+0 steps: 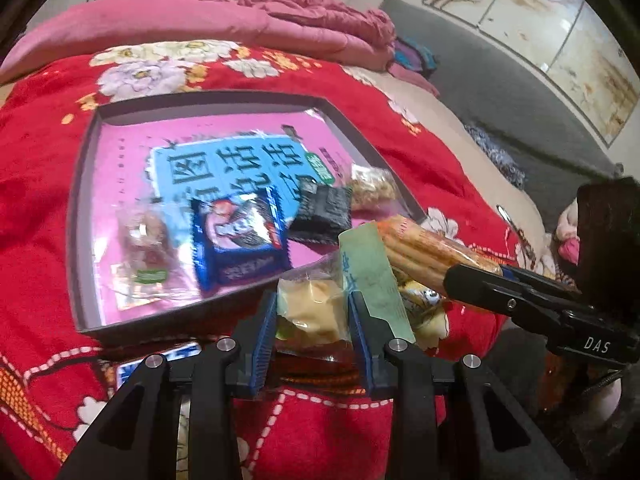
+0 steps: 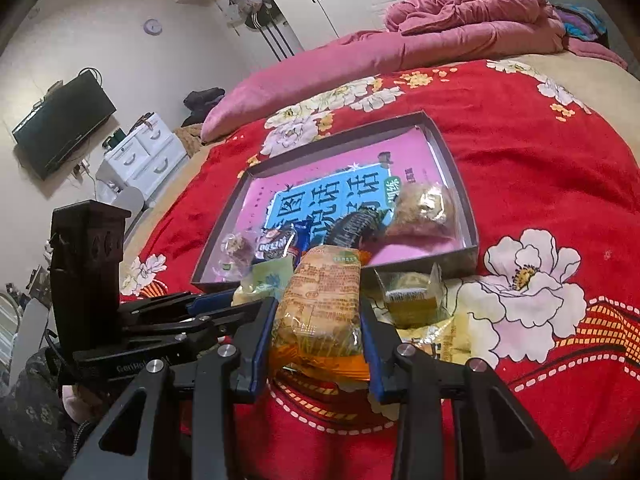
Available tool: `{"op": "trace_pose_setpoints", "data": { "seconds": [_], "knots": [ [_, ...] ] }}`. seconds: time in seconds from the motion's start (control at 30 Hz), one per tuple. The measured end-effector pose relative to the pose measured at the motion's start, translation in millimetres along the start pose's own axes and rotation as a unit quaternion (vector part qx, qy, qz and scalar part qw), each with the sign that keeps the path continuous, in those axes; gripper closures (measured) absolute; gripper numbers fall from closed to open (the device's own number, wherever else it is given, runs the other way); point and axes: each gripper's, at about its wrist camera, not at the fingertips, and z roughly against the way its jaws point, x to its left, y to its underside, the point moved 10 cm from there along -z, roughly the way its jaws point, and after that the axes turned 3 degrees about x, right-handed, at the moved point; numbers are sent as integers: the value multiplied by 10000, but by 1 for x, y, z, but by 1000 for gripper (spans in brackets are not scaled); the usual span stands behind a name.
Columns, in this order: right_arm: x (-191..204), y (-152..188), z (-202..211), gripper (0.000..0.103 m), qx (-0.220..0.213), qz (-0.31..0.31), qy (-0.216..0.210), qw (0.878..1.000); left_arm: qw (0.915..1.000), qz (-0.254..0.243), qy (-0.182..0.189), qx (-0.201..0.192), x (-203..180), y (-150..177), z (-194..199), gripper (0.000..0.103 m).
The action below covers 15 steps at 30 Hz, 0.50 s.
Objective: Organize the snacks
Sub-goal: 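Lift the cake bag with left tool and bread packet with right tool over the tray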
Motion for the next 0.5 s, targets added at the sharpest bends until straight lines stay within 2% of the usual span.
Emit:
{"op": "trace_pose_setpoints", "data": {
  "seconds": [0.23, 0.5],
  "knots": [
    [4, -9, 5, 65, -141, -13, 18, 9999, 9993, 229, 0, -291, 16, -10, 19, 67],
    [6, -18, 8, 64, -280, -36, 92, 9996, 9972, 432, -165, -594, 38, -21, 39, 67]
  ]
}}
